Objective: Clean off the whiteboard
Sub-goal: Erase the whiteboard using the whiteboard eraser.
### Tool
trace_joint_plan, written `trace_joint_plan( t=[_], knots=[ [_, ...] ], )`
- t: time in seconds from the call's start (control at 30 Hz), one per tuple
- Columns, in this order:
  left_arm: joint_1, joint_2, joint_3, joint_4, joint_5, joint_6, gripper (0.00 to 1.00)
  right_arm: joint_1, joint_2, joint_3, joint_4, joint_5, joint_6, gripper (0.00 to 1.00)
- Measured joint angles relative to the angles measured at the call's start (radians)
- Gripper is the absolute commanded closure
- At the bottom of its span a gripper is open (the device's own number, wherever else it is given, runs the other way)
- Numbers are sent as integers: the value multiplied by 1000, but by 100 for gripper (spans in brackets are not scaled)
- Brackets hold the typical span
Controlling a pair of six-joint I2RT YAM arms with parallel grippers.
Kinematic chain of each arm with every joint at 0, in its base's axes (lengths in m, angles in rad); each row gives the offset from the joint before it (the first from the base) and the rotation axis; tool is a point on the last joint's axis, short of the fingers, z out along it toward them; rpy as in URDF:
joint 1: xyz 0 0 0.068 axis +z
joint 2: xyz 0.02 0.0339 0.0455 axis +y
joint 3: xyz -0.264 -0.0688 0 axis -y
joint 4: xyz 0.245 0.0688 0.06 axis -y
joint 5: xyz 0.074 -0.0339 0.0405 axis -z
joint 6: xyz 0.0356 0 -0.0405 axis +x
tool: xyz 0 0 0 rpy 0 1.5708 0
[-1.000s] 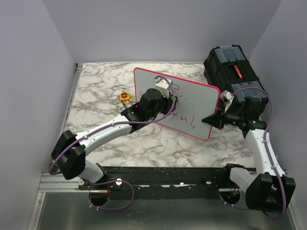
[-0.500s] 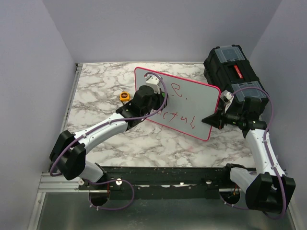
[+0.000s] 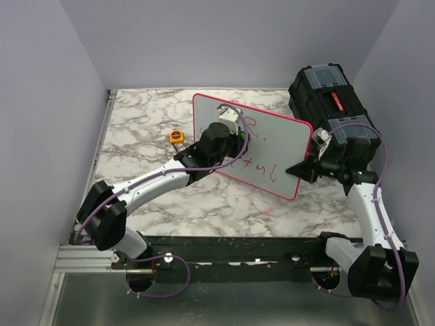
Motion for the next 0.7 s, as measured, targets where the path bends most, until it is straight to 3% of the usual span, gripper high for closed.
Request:
trace_joint_plan(
  t=[0.27, 0.6, 0.7],
  knots=[
    [102, -18, -37, 4, -6, -3, 100, 0, 0, 0, 0, 3, 17, 99],
    [-56, 6, 30, 4, -51, 4, 100, -4, -3, 0, 1, 0, -11, 100],
    [-59, 8, 35, 1, -50, 12, 100, -4, -10, 0, 0, 0, -10, 100]
  ],
)
